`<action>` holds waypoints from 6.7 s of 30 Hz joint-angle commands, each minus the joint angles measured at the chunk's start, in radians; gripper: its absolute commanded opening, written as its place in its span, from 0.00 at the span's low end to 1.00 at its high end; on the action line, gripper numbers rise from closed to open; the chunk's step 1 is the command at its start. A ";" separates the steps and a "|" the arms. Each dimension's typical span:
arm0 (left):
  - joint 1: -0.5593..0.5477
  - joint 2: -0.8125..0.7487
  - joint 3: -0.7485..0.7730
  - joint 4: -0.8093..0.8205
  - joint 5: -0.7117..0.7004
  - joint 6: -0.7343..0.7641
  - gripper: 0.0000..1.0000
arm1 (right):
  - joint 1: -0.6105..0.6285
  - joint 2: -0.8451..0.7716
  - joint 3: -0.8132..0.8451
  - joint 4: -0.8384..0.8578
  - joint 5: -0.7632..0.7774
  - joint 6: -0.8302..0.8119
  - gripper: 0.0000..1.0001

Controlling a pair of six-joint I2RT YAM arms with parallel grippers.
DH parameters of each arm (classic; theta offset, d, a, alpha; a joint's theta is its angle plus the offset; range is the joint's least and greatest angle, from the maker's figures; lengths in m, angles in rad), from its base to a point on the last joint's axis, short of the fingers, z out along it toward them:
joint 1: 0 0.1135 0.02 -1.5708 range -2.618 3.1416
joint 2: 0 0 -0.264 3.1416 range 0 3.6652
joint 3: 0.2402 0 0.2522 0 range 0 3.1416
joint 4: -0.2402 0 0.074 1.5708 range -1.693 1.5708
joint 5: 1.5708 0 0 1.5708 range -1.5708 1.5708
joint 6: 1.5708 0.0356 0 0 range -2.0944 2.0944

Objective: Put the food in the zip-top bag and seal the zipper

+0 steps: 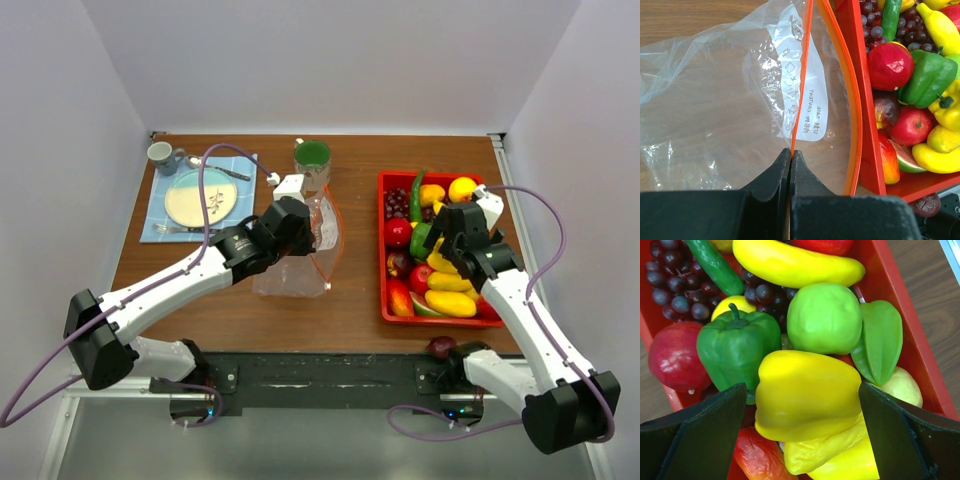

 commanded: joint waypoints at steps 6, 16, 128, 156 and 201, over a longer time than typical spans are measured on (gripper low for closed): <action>-0.003 0.001 0.023 0.029 0.014 0.026 0.00 | -0.020 -0.013 -0.051 0.038 -0.025 -0.016 0.99; -0.003 0.003 0.024 0.029 0.022 0.027 0.00 | -0.026 -0.031 -0.063 0.028 -0.006 0.001 0.99; -0.030 0.017 -0.043 0.361 0.212 -0.115 0.00 | 0.549 0.253 0.420 -0.007 -0.017 0.055 0.99; -0.030 0.008 -0.048 0.356 0.240 -0.112 0.00 | 0.550 0.290 0.435 0.001 -0.019 0.045 0.99; 0.062 -0.041 -0.052 0.149 0.100 -0.034 0.00 | 0.345 0.176 0.448 -0.113 0.041 -0.010 0.99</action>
